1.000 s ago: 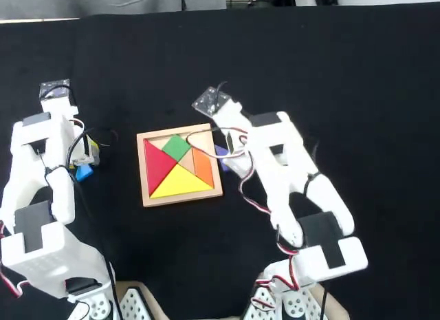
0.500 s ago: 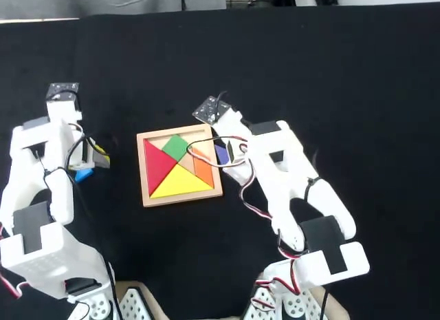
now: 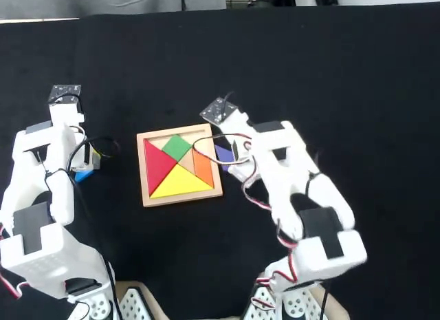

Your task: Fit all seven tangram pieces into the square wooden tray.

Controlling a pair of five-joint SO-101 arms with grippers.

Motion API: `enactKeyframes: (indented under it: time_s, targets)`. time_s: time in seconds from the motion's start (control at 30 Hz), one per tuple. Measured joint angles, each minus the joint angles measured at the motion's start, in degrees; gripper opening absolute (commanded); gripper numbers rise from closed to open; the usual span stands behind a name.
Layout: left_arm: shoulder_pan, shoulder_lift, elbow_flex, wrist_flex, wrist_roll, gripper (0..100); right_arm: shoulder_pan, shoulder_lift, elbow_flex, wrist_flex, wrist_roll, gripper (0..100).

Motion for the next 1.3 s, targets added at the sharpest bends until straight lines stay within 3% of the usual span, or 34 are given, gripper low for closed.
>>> enactKeyframes:
  time_s: [0.57,0.93,1.13,1.3]
  targets:
    - [-0.70,0.00,-0.09,0.44,0.00,17,0.26,7.82,-11.60,3.69,0.18,1.1]
    - [-1.14,-0.09,-0.18,3.96,-6.51,18,0.44,7.91,-15.38,3.08,0.09,1.1]
    - [-1.41,-0.09,-0.26,3.96,-6.77,31,2.02,7.91,-15.38,3.08,0.00,1.1]
    - [-2.02,0.00,-0.18,3.96,-8.79,28,1.93,6.33,-15.38,5.80,0.00,1.1]
